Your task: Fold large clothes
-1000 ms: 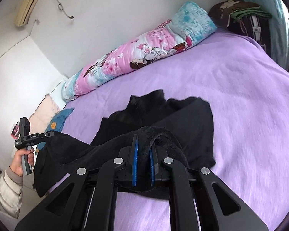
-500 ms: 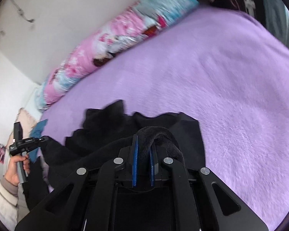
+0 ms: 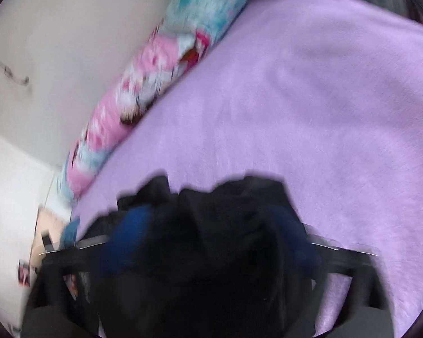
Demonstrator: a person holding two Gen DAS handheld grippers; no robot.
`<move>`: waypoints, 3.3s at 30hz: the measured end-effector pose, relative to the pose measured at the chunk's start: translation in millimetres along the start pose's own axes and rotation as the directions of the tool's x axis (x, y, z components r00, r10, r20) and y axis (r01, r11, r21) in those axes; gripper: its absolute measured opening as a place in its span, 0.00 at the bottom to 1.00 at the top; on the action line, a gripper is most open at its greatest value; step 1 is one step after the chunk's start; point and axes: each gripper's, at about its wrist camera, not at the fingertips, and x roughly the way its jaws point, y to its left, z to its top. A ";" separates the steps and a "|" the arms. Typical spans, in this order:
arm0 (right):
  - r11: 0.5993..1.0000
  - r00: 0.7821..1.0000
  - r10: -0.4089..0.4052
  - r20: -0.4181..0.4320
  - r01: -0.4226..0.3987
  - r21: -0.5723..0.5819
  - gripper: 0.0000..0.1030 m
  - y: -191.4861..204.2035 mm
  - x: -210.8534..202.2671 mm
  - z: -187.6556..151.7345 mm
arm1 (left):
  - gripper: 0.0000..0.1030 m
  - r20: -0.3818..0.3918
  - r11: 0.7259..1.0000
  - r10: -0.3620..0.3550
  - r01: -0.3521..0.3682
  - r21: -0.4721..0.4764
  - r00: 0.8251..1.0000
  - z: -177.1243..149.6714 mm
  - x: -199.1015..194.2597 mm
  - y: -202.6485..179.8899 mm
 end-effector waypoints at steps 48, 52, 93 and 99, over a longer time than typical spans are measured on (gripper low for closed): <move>0.075 0.918 -0.376 -0.122 -0.101 -0.992 0.24 168.6 125.2 -134.1 | 0.87 0.168 -0.005 -0.054 -0.169 0.986 0.984 -111.8 52.2 -145.3; 0.089 0.914 -0.375 -0.152 -0.127 -0.988 0.14 165.0 126.4 -131.5 | 0.43 0.005 0.026 -0.057 -0.003 1.000 0.998 -97.2 49.7 -147.9; 0.387 0.945 -0.326 -0.023 0.111 -0.915 0.58 115.0 90.8 -60.2 | 0.94 0.136 0.547 -0.004 -0.112 0.830 0.991 -45.7 29.1 -94.4; 0.547 0.981 -0.132 -0.146 -0.050 -0.836 0.77 101.0 58.9 -105.3 | 0.94 -0.046 0.735 -0.077 0.088 0.672 0.996 -94.4 33.7 -73.2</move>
